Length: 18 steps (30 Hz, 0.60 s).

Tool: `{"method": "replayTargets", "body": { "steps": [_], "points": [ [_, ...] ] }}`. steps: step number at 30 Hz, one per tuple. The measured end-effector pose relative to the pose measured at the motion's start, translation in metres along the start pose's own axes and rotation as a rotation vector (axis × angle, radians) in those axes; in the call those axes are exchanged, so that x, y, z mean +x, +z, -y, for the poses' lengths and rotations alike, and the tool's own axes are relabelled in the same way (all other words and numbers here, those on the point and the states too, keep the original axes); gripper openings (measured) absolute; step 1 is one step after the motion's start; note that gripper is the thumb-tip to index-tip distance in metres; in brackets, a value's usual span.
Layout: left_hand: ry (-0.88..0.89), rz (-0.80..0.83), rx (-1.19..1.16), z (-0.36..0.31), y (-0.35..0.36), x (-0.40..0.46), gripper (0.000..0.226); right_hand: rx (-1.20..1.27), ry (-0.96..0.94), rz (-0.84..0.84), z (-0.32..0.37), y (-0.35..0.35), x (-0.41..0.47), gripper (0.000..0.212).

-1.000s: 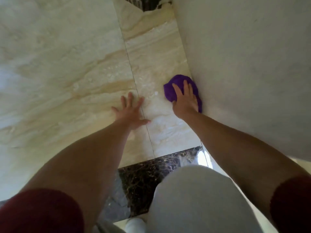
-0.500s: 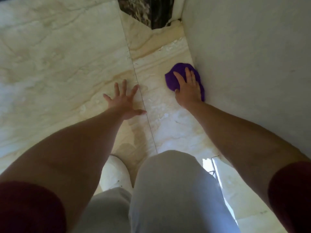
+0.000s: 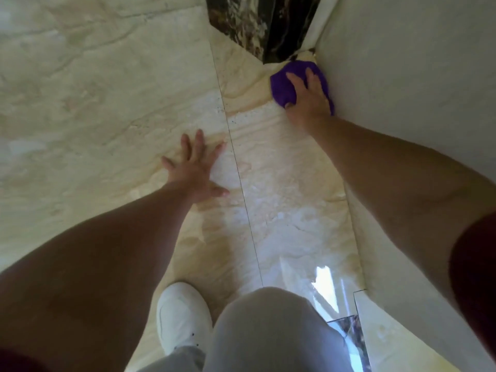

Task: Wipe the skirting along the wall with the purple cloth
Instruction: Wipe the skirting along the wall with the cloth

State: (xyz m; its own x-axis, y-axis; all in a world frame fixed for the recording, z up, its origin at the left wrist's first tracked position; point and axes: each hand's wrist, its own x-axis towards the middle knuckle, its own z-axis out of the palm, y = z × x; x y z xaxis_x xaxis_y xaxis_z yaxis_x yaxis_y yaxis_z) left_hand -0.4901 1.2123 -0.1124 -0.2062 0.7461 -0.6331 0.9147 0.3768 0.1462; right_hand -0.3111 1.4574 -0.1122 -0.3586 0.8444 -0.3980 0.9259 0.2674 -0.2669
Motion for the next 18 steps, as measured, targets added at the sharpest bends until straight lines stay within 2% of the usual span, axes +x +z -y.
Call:
{"method": "replayTargets", "body": {
  "steps": [4,8,11,18],
  "points": [
    [0.043,-0.063,0.02,0.032,-0.018,0.006,0.119,-0.008,0.036,0.048,0.015,-0.02,0.034,0.075],
    [-0.18,-0.056,-0.098,0.079,-0.033,0.013,0.131,-0.018,0.018,0.03,0.008,-0.024,0.037,0.072],
    [-0.192,-0.022,-0.12,0.08,-0.031,0.013,0.133,-0.006,-0.028,-0.001,0.012,-0.011,0.023,0.072],
    [-0.2,0.011,-0.136,0.076,-0.04,0.012,0.134,-0.081,-0.289,0.036,0.084,0.02,0.006,0.074]
  ]
}}
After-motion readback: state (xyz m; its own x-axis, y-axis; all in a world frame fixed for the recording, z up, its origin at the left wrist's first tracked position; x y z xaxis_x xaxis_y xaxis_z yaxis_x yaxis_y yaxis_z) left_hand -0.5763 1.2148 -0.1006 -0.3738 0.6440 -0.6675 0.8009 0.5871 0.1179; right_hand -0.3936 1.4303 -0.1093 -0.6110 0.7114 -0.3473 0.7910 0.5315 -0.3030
